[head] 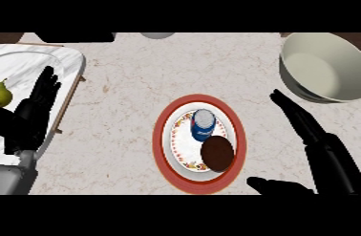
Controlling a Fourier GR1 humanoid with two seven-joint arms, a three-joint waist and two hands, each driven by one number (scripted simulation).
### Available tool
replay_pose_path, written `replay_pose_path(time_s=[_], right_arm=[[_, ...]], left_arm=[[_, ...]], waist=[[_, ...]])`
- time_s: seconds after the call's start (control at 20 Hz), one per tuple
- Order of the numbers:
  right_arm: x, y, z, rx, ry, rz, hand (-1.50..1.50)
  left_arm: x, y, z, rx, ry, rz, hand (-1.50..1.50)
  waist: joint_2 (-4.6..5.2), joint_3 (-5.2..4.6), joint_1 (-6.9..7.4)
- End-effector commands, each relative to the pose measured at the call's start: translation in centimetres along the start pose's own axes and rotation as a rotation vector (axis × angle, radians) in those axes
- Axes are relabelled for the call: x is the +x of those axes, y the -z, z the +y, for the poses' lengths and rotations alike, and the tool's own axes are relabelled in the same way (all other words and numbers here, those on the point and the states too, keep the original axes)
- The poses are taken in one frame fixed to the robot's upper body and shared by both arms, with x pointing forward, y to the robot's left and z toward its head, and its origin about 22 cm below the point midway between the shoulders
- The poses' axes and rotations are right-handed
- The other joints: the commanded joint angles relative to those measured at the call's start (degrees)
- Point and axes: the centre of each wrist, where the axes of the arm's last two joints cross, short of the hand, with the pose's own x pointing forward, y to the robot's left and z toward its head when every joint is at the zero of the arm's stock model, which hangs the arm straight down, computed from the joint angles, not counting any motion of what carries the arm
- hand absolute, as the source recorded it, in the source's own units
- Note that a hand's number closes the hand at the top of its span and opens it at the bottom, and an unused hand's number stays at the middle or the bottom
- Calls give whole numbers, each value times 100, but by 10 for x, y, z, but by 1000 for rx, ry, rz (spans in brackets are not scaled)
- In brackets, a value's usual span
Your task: Pick the can from the plate and place it in the bowl
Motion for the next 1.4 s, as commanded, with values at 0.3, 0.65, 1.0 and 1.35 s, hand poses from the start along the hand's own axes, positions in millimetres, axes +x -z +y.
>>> replay_pose_path(time_s=[0.3, 0.65, 1.0, 1.35], right_arm=[[76, 63, -31, 102, -133, 40, -150], [80, 115, -12, 372, -294, 161, -150], [55, 150, 16, 602, -331, 222, -150], [55, 152, 47, 779, -445, 291, -150]], left_arm=[[18, 4, -10, -16, -10, -2, 0], [-3, -10, -20, -17, -15, 0, 0], [9, 2, -14, -19, -12, -7, 0], [0, -5, -17, -14, -11, 1, 0]], waist=[[26, 0, 132], [35, -2, 177], [50, 4, 146], [22, 1, 79]])
